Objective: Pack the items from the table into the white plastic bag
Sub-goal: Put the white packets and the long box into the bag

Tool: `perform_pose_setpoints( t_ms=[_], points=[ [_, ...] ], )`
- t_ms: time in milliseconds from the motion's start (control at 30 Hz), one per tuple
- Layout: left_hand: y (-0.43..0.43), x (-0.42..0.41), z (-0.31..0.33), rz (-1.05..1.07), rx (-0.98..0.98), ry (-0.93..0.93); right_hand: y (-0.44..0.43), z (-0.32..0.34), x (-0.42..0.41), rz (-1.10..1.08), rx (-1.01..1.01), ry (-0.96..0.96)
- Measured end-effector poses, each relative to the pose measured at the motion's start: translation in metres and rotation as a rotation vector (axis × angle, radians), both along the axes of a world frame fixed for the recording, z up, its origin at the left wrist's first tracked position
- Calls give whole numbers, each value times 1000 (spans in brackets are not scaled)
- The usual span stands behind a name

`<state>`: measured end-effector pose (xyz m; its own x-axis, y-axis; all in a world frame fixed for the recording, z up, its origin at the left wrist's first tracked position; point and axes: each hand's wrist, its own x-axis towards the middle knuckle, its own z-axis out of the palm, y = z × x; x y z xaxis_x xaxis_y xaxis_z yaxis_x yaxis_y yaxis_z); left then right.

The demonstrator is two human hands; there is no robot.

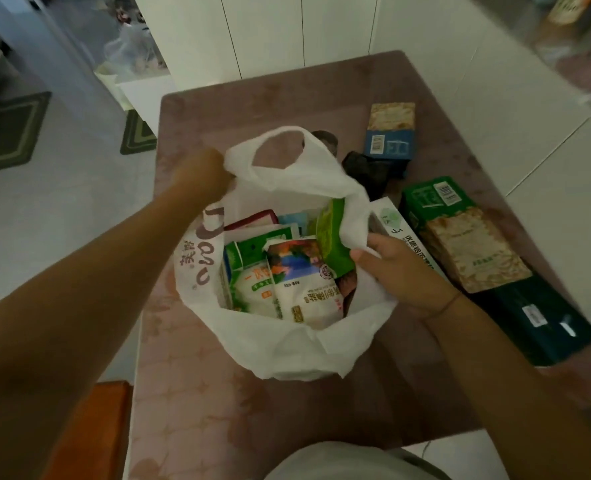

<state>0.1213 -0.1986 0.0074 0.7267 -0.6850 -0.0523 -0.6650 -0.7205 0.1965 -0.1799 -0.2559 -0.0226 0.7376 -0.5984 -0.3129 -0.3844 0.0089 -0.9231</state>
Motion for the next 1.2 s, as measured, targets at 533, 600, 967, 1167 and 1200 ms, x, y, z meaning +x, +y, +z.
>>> perform_pose_setpoints(
  t_ms=[533, 600, 967, 1167, 1200],
  points=[
    [105, -85, 36, -415, -191, 393, -1, -6, 15, 77, 153, -82],
    [125, -125, 33, -620, 171, 408, 1, -3, 18, 85, 123, -83],
    [173, -174, 24, -879, 369, 346, 20, 9, 9, 244, 247, -111],
    [160, -170, 36, -521, 85, 493, 27, 5, 11, 183, 140, -15],
    [156, -165, 40, -445, -31, 479, 26, 7, 9, 182, 131, -24]
  ],
)
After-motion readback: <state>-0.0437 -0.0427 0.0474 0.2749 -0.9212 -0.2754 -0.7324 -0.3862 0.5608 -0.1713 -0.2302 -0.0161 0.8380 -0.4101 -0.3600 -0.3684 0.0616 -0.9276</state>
